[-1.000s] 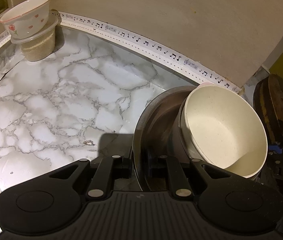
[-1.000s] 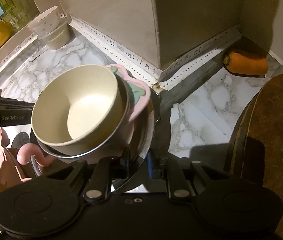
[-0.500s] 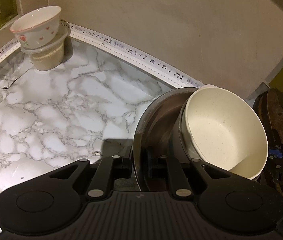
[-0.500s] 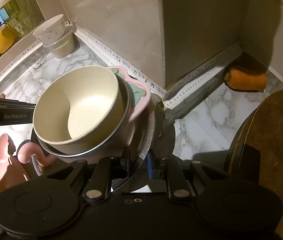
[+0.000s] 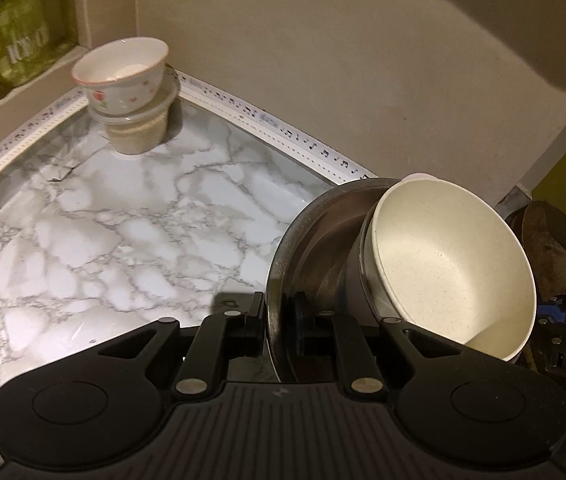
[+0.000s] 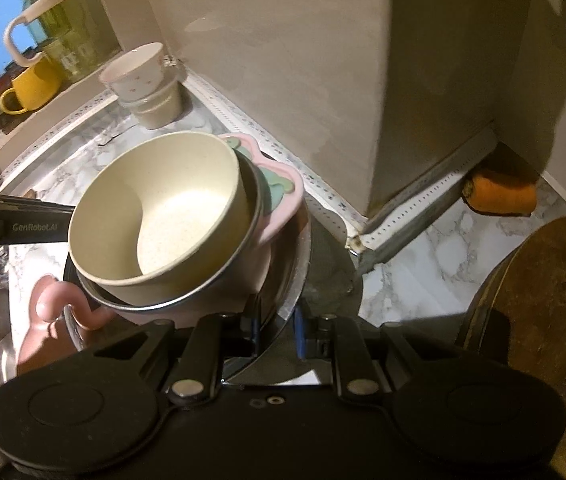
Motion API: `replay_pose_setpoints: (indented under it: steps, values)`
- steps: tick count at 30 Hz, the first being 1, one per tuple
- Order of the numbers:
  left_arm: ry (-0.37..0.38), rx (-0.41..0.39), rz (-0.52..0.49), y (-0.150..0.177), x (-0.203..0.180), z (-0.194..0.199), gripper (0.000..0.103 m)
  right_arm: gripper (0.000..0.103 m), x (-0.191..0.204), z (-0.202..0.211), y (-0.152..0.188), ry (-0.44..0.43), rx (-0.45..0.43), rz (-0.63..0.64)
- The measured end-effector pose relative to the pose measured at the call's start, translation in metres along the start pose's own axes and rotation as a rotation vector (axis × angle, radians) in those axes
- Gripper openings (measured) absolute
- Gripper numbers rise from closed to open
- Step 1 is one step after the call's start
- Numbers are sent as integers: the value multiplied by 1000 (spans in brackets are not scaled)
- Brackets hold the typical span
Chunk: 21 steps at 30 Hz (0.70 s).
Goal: Organize plates and bowls
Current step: 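Lift the steel pot holding the cream bowl with both grippers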
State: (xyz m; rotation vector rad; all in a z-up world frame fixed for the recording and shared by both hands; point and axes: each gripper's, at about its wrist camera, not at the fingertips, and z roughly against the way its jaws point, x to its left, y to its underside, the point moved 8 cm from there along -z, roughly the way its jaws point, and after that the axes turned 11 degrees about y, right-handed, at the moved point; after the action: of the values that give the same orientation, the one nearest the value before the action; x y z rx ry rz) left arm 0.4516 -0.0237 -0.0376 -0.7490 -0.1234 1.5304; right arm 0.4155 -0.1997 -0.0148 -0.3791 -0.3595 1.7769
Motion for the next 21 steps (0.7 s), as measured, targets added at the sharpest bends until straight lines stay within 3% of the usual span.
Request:
replay_pose_setpoints:
  steps: [21]
  values:
    - [-73, -31, 108, 68, 24, 81, 13, 18, 64, 51, 21, -73, -25, 125]
